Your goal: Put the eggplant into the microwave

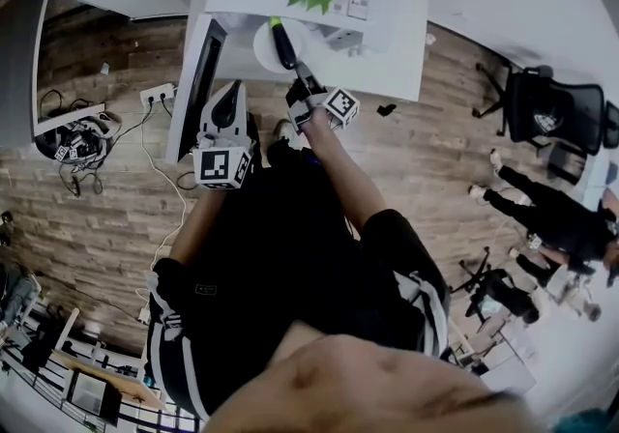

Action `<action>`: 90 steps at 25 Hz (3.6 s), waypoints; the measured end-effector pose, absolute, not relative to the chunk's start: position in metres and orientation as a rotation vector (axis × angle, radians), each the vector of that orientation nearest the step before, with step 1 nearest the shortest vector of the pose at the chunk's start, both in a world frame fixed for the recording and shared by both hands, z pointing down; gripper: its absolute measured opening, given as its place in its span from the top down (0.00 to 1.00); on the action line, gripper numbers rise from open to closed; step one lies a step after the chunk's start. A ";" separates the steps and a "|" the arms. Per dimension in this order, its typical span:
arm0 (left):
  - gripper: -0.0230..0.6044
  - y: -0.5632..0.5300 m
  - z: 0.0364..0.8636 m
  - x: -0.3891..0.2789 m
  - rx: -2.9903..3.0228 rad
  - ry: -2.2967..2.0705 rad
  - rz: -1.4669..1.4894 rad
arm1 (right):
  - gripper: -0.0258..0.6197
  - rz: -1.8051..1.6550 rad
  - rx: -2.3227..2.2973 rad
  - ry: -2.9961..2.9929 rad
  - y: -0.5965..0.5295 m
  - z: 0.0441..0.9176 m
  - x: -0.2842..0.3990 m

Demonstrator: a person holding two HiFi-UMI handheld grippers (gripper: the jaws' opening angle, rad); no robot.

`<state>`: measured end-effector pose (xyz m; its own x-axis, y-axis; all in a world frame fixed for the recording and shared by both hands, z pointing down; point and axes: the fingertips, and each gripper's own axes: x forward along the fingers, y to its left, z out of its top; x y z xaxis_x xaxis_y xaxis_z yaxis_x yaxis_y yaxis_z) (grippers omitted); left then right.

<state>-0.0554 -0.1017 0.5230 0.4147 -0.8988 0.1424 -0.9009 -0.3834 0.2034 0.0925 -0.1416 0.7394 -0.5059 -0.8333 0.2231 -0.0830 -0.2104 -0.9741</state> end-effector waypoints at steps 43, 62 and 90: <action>0.91 -0.125 0.537 -0.074 2.373 -1.613 0.052 | 0.90 -1.759 -1.180 1.406 -0.251 0.801 0.083; 0.91 -0.124 0.542 -0.061 2.376 -1.583 0.059 | 0.81 -1.783 -1.188 1.404 -0.247 0.805 0.090; 0.91 -0.131 0.539 -0.059 2.396 -1.557 0.049 | 0.90 -1.034 -1.929 2.725 -0.213 0.773 0.056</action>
<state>-0.0589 -0.1306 0.5391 0.4174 -0.8905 0.1808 -0.9002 -0.3780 0.2164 0.0560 -0.2135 0.7732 -0.3476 -0.7315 0.5865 -0.9365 0.2399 -0.2559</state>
